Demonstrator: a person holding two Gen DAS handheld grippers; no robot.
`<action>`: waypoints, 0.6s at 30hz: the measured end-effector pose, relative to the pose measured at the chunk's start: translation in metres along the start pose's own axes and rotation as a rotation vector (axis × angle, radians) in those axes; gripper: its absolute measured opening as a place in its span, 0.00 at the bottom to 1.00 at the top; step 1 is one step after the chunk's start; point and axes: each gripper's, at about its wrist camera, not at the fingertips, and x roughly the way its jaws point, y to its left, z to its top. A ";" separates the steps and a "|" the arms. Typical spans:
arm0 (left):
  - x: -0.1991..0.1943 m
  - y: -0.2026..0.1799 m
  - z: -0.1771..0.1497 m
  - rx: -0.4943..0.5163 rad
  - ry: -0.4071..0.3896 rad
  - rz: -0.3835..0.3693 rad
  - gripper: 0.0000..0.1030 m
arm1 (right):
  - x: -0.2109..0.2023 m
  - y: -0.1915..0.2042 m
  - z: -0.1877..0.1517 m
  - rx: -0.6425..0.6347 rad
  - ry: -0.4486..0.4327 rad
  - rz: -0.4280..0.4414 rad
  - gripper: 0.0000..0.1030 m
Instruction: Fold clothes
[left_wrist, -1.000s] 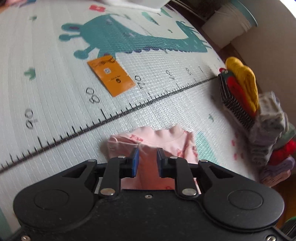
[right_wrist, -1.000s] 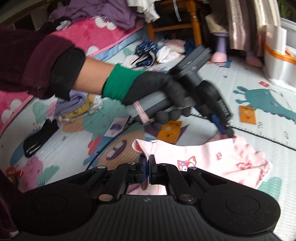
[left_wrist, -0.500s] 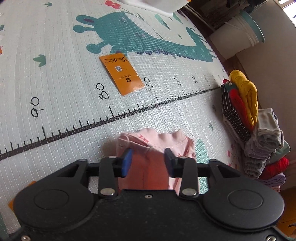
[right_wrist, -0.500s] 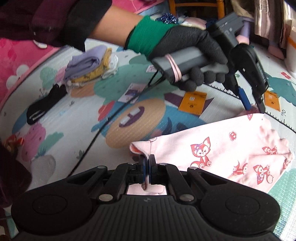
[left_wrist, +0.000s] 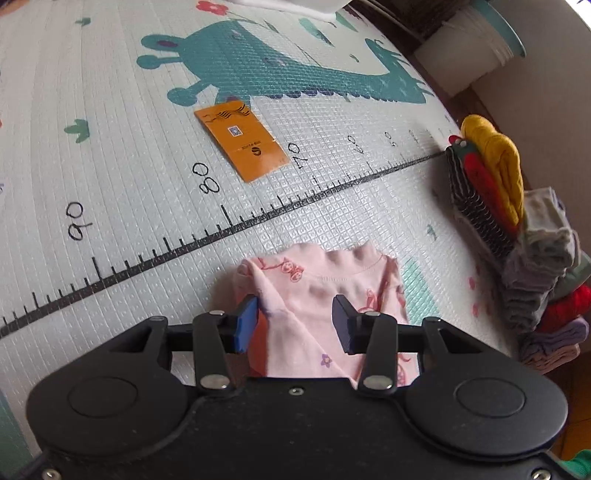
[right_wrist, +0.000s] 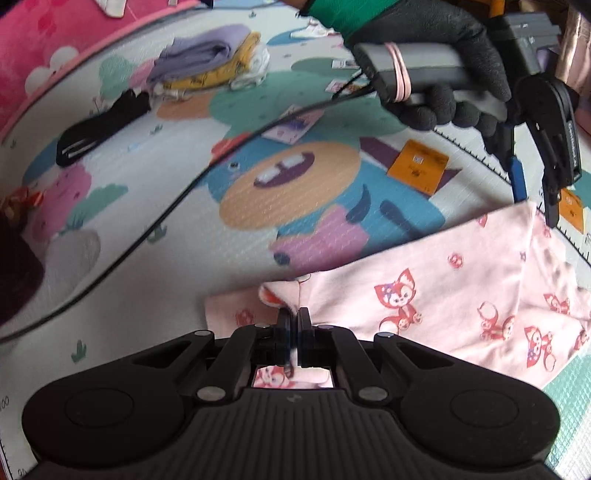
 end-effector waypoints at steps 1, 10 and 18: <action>0.000 0.000 0.000 0.007 0.002 0.004 0.41 | 0.001 0.000 -0.001 0.005 0.002 -0.001 0.06; 0.003 -0.003 -0.004 0.050 0.019 0.035 0.41 | 0.013 -0.003 -0.002 0.052 0.019 0.009 0.06; -0.008 -0.008 -0.008 0.171 -0.012 0.130 0.42 | -0.001 -0.002 -0.003 0.045 -0.023 0.078 0.34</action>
